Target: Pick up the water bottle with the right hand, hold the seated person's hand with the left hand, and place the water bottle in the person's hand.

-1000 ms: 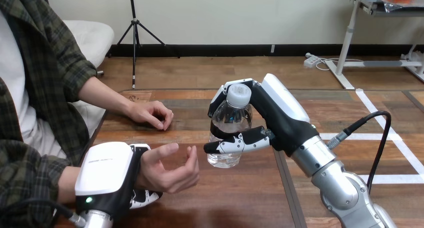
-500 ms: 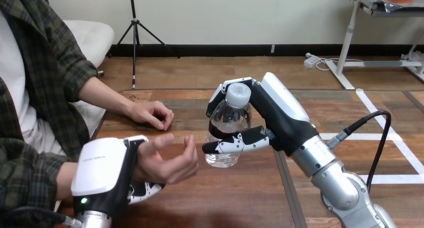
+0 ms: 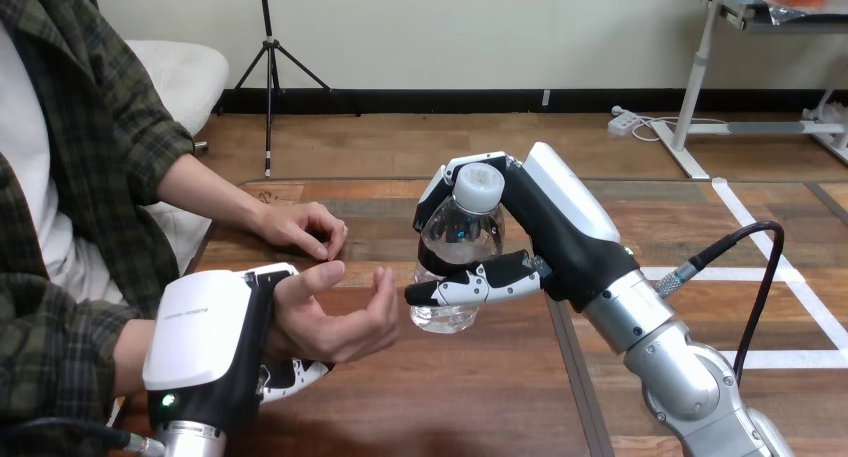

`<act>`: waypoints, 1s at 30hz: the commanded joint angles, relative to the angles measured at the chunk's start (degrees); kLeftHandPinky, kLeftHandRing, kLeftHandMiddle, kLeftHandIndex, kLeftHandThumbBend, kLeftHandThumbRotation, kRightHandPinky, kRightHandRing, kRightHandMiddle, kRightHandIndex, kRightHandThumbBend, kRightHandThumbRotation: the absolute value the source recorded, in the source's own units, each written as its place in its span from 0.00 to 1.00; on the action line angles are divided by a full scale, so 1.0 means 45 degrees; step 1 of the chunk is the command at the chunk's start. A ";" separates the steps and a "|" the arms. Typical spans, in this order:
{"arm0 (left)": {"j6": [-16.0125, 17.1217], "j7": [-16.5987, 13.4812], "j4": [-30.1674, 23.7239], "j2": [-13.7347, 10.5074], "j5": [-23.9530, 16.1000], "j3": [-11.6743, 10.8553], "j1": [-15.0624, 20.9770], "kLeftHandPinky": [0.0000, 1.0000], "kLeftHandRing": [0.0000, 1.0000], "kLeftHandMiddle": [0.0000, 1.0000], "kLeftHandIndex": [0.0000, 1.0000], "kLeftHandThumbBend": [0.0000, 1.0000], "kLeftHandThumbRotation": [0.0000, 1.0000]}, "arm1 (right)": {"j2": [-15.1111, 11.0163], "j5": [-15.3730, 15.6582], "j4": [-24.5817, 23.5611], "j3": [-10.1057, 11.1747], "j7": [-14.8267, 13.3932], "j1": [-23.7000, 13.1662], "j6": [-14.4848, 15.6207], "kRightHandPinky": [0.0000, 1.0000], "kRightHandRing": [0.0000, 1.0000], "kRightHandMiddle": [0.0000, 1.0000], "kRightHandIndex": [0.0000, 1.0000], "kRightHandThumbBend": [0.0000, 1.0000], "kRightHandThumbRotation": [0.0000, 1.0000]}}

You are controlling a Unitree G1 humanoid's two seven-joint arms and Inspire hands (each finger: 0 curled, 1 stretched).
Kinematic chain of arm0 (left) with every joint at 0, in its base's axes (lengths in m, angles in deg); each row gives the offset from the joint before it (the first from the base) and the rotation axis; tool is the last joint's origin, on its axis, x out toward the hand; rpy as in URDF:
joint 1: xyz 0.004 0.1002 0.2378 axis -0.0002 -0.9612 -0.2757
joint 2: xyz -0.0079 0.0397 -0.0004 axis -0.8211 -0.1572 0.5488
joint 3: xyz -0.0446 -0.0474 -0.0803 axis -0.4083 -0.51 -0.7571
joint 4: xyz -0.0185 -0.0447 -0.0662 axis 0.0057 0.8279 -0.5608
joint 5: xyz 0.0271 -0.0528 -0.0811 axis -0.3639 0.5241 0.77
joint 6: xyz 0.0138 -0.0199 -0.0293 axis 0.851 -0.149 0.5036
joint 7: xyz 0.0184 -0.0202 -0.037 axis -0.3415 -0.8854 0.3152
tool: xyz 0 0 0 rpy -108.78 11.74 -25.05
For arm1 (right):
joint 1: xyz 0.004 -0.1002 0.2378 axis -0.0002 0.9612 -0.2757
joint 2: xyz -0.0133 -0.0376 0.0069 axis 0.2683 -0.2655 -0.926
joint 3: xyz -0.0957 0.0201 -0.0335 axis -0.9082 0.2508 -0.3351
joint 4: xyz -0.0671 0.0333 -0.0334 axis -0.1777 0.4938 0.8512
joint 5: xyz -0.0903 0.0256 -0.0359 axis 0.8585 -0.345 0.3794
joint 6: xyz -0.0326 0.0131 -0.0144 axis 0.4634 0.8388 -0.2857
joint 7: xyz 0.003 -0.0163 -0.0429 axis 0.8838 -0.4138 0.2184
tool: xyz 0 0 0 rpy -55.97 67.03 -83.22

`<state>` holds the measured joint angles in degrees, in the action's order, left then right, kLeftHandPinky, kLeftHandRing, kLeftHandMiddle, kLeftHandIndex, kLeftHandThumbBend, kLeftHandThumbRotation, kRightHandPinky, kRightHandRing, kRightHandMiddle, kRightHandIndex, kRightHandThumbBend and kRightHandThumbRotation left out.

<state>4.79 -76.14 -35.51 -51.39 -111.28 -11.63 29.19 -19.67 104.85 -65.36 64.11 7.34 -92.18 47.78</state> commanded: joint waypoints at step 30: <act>0.1018 -0.0057 -0.1050 0.1108 -0.0690 0.0903 0.0454 0.27 0.32 0.37 0.41 0.86 0.00 | 0.0226 -0.0195 -0.0579 0.0451 -0.0414 -0.1991 -0.0659 0.33 0.37 0.43 0.43 0.78 0.00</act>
<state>6.20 -77.06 -38.00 -47.92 -113.91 -11.03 29.12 -19.43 105.00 -65.57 64.22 7.31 -94.95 46.17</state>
